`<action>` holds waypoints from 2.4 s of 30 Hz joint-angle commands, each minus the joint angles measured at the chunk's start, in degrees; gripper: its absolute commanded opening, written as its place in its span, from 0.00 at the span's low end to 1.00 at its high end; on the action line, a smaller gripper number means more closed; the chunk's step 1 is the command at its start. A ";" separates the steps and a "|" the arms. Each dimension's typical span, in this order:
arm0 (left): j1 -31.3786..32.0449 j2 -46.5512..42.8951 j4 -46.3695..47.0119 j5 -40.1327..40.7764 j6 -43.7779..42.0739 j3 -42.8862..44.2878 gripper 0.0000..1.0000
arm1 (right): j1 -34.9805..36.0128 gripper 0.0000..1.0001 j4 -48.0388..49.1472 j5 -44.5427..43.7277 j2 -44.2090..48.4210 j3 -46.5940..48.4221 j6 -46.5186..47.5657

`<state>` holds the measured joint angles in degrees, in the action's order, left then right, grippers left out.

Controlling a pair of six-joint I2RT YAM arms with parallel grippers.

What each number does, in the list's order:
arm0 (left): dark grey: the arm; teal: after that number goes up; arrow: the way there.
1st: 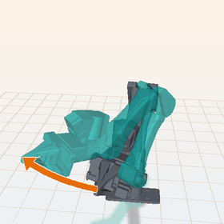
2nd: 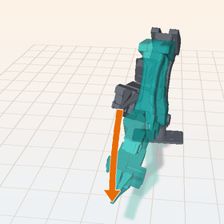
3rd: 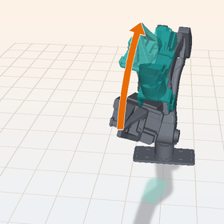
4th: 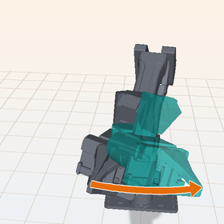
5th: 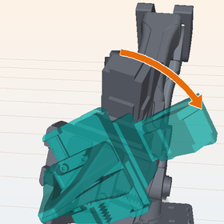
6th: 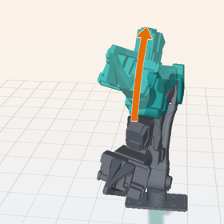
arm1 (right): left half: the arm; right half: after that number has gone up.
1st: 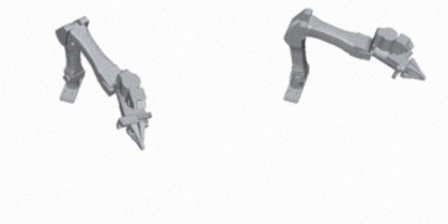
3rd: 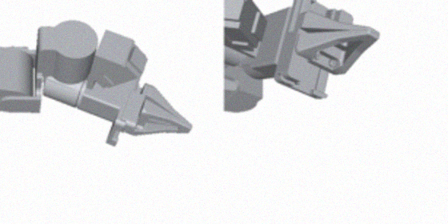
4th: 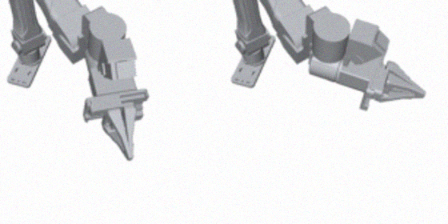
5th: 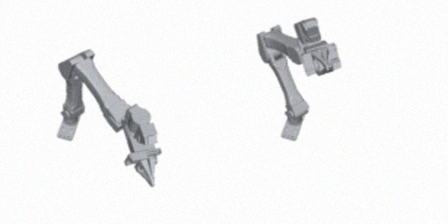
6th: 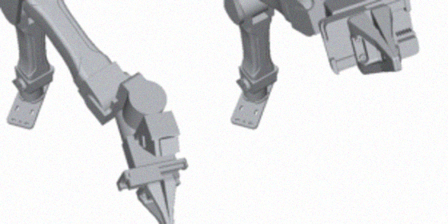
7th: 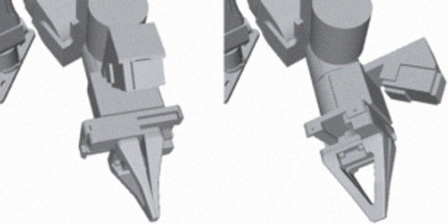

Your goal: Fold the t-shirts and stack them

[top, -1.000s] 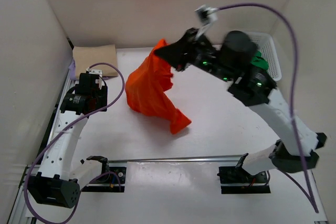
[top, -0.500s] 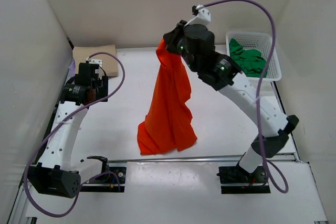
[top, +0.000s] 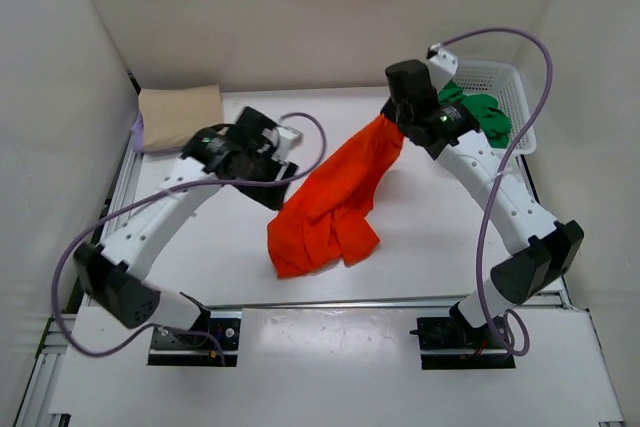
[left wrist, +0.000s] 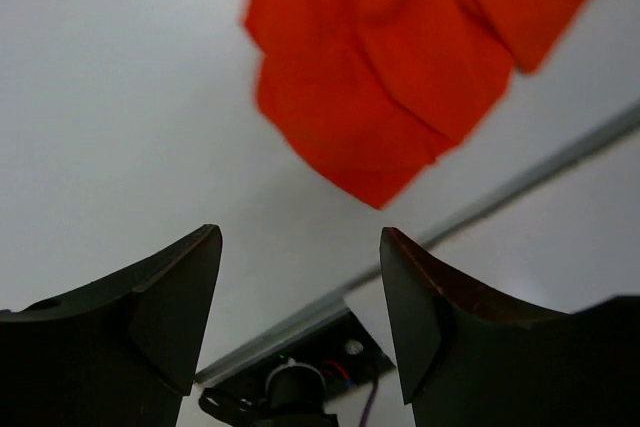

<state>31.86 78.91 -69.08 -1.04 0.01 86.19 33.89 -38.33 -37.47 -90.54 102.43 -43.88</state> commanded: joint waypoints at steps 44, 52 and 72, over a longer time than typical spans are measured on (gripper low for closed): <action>16.49 47.47 17.57 -21.73 -0.01 8.29 0.23 | -14.47 0.00 0.27 6.89 21.46 -34.93 -7.45; 15.35 47.23 18.10 -19.45 -0.01 9.52 0.10 | -14.99 0.00 -0.25 5.22 22.51 -34.85 -7.45; 3.30 -8.93 11.33 37.74 -0.01 10.65 0.10 | -23.96 0.00 -5.96 9.69 42.63 -9.82 16.71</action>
<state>34.94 72.49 -56.34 22.81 0.36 94.59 10.17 -43.94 -28.60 -49.50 86.59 -33.54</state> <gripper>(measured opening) 0.120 0.008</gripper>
